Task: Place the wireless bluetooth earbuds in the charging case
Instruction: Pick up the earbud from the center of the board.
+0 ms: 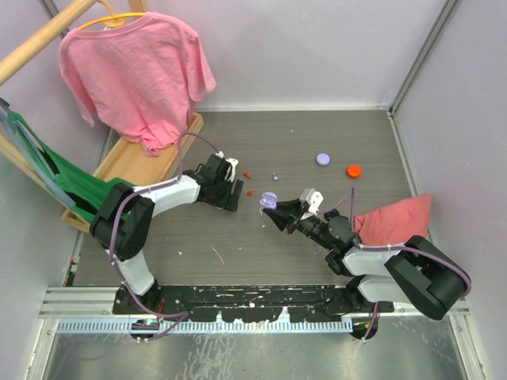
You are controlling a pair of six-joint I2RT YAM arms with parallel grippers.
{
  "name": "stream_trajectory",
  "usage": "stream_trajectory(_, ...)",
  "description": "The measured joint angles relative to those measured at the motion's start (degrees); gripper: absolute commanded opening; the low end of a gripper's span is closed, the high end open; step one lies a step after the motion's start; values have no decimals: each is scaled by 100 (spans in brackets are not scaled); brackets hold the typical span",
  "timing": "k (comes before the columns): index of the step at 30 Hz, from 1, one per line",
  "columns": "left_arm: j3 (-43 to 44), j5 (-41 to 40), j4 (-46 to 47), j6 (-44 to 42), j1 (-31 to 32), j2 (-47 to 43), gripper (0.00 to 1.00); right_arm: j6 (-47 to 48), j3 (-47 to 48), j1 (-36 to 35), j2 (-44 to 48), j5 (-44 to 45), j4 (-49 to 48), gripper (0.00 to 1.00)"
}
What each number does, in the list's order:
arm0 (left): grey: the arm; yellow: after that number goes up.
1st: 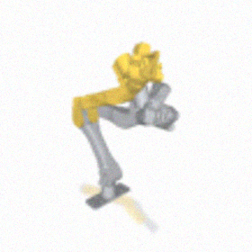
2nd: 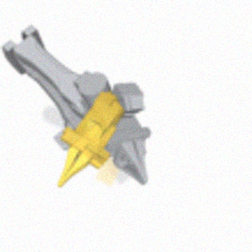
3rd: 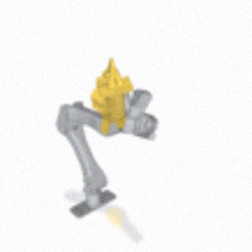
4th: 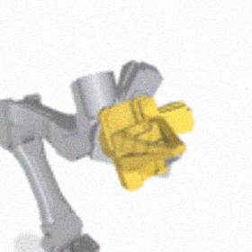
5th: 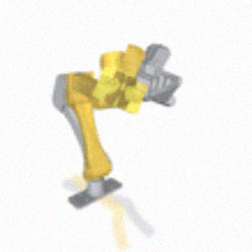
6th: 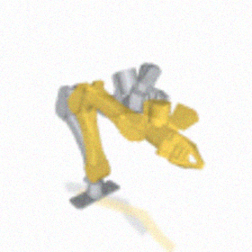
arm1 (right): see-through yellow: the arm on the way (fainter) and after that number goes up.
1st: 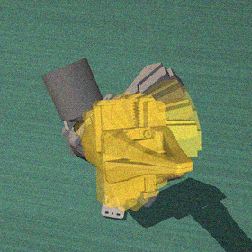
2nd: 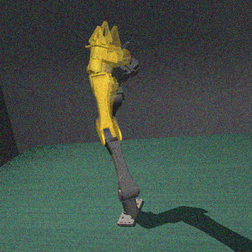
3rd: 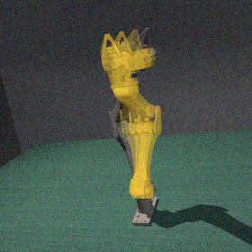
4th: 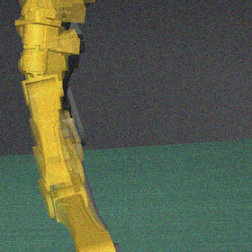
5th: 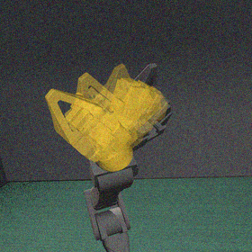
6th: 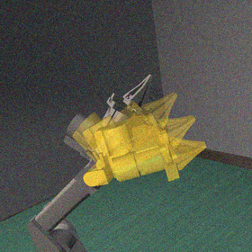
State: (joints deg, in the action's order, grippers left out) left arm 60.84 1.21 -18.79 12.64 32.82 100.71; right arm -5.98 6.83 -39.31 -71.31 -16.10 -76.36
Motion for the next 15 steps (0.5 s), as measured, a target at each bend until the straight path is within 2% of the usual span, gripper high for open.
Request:
stream_trajectory(7, 44, 13, -297, 24, 0, 0, 72, 0, 0, 0, 0, 20, 0, 1)
stream_trajectory(15, 31, 232, -538, 256, 0, -61, 62, 0, 0, 0, 2, 44, 7, 1)
